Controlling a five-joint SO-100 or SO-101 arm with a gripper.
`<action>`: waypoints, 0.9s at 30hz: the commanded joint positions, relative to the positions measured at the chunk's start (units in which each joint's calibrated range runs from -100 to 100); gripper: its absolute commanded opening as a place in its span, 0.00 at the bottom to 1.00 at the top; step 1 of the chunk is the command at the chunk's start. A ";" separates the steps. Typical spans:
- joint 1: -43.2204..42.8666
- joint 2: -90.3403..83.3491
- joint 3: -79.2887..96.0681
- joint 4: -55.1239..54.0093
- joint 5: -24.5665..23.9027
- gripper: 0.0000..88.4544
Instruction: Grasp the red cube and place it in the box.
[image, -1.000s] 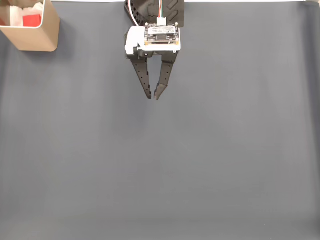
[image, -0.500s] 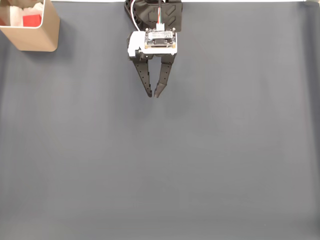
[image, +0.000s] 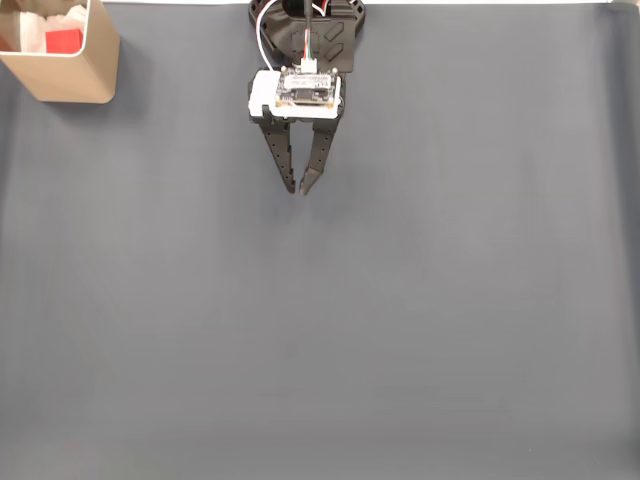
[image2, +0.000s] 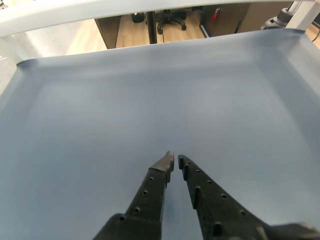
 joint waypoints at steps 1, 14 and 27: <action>-0.27 -0.61 0.81 2.93 0.15 0.00; -1.69 -0.61 0.81 13.75 3.22 0.00; -3.25 -0.61 0.81 19.24 4.05 0.00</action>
